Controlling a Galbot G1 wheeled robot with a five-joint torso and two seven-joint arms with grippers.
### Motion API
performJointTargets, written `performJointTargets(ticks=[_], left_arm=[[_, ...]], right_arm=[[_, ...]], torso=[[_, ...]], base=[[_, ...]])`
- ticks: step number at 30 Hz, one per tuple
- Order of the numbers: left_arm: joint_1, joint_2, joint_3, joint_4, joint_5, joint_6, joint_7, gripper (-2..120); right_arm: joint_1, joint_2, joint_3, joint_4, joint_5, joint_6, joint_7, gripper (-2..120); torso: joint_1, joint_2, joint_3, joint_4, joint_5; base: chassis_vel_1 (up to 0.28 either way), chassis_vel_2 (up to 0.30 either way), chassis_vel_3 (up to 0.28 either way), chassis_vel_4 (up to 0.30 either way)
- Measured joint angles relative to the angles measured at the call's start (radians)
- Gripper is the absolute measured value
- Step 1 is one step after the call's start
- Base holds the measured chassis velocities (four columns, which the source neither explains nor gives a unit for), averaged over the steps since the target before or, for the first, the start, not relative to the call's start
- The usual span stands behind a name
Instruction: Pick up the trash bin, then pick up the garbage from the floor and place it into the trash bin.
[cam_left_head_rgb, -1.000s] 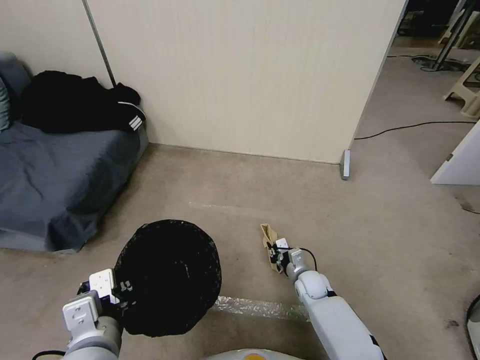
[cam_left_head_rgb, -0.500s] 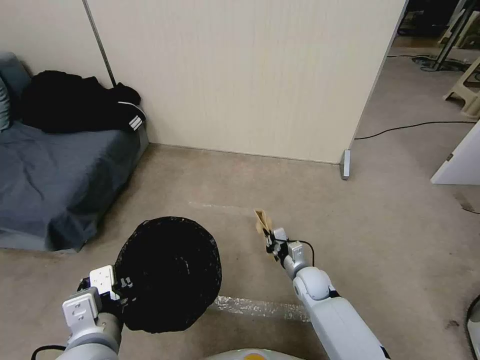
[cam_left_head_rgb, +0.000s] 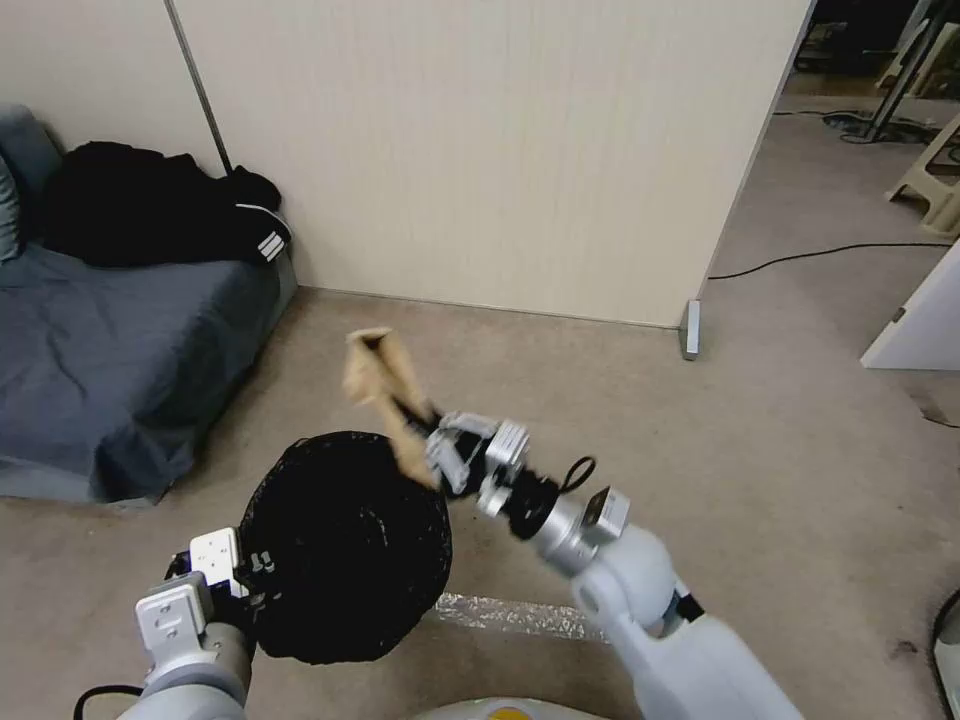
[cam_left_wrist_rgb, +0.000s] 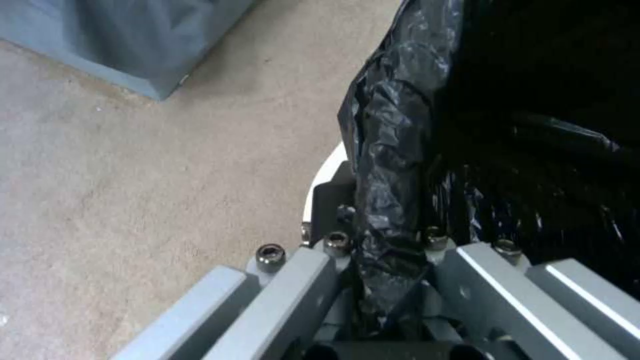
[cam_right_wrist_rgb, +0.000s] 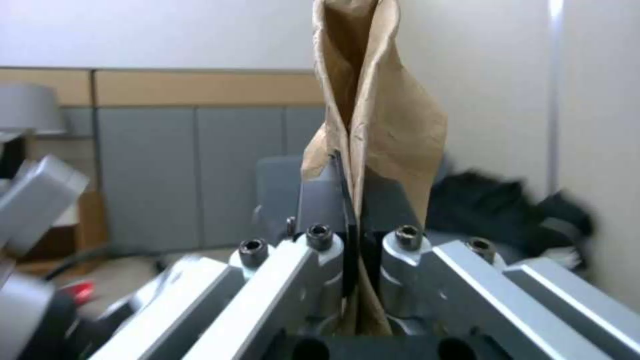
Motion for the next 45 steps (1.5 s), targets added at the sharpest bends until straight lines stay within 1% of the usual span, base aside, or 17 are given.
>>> performJointTargets(ticks=[5,13,19,22,23,25,27,30,31,33,35,36,38,39,42,43,45], left_arm=[[-0.002,0.002,0.005,0.000,0.000,0.000,0.005,1],[-0.004,0.004,0.002,0.000,0.000,0.000,0.007,1],[-0.005,0.003,0.002,0.000,0.000,0.000,0.007,1],[-0.005,0.003,0.002,0.000,0.000,0.000,0.007,1],[-0.005,0.003,0.002,0.000,0.000,0.000,0.007,1],[-0.005,0.004,0.002,0.000,0.000,0.000,0.007,1],[-0.005,0.005,0.002,0.000,0.000,0.000,0.007,1],[-0.005,0.006,0.000,0.000,0.002,0.001,0.007,1],[-0.005,0.006,0.000,0.000,0.002,0.001,0.007,1],[-0.005,0.007,0.000,0.000,0.005,0.003,0.007,1],[-0.005,0.008,0.000,0.000,0.006,0.003,0.008,1],[-0.005,0.008,-0.001,0.000,0.008,0.003,0.009,1],[-0.008,0.013,-0.004,0.000,0.011,0.000,0.015,1],[-0.008,0.013,-0.004,0.000,0.011,0.000,0.015,1],[-0.013,0.022,-0.012,0.001,0.027,-0.011,0.031,1],[-0.013,0.022,-0.012,0.001,0.027,-0.011,0.031,1],[-0.016,0.025,-0.012,0.008,0.044,-0.016,0.045,1]], right_arm=[[0.032,0.014,-0.088,-0.123,-0.028,-0.002,0.016,0],[0.062,0.022,-0.124,-0.238,-0.055,-0.003,0.032,0],[0.060,0.015,-0.119,-0.257,-0.074,-0.014,0.020,0],[0.060,0.005,-0.112,-0.250,-0.079,-0.022,0.016,14],[0.060,0.005,-0.112,-0.250,-0.079,-0.022,0.016,14],[0.061,-0.004,-0.108,-0.236,-0.078,-0.030,0.016,25],[0.060,-0.006,-0.106,-0.234,-0.078,-0.031,0.016,29],[0.053,-0.011,-0.101,-0.224,-0.079,-0.034,0.016,44],[0.053,-0.011,-0.101,-0.224,-0.079,-0.034,0.016,44],[0.045,-0.012,-0.097,-0.216,-0.080,-0.036,0.015,54],[0.041,-0.014,-0.096,-0.211,-0.081,-0.037,0.014,58],[0.038,-0.017,-0.095,-0.206,-0.083,-0.039,0.014,63],[0.024,-0.032,-0.089,-0.176,-0.091,-0.043,0.014,72],[0.024,-0.032,-0.089,-0.176,-0.091,-0.043,0.014,72],[-0.002,-0.064,-0.074,-0.118,-0.109,-0.043,0.019,88],[-0.002,-0.064,-0.074,-0.118,-0.109,-0.043,0.019,88],[-0.031,-0.090,-0.055,-0.066,-0.116,-0.043,0.026,96]], torso=[[0.000,0.000,0.000,0.0000,0.0000],[0.000,0.000,0.000,0.0000,0.0001],[0.000,0.000,0.000,0.0000,0.0000],[0.000,0.000,0.000,0.0000,0.0001],[0.000,0.000,0.000,0.0000,0.0001],[0.000,0.000,0.000,0.0000,0.0001],[0.000,0.000,0.000,0.0000,0.0001],[0.000,0.000,0.000,0.0000,0.0001],[0.000,0.000,0.000,0.0000,0.0001],[0.000,0.000,0.000,0.0000,0.0001],[0.000,0.000,0.000,0.0000,0.0001],[0.000,0.000,0.000,0.0000,0.0002],[0.000,0.000,0.000,0.0000,0.0002],[0.000,0.000,0.000,0.0000,0.0002],[0.000,0.000,0.000,0.0000,0.0003],[0.000,0.000,0.000,0.0000,0.0003],[0.000,0.000,0.000,0.0000,0.0001]], base=[[0.000,0.000,0.000,0.000],[0.000,0.000,0.000,0.000],[0.000,0.000,0.000,0.000],[0.000,0.000,0.000,0.000],[0.000,0.000,0.000,0.000],[0.000,0.000,0.000,0.000],[0.000,0.000,0.000,0.000],[0.000,0.000,0.000,0.000],[0.000,0.000,0.000,0.000],[0.000,0.000,0.000,0.000],[0.000,0.000,0.000,0.000],[0.000,0.000,0.000,0.000],[0.000,0.000,0.000,0.000],[0.000,0.000,0.000,0.000],[0.000,0.000,0.000,0.000],[0.000,0.000,0.000,0.000],[0.000,0.000,0.000,0.000]])
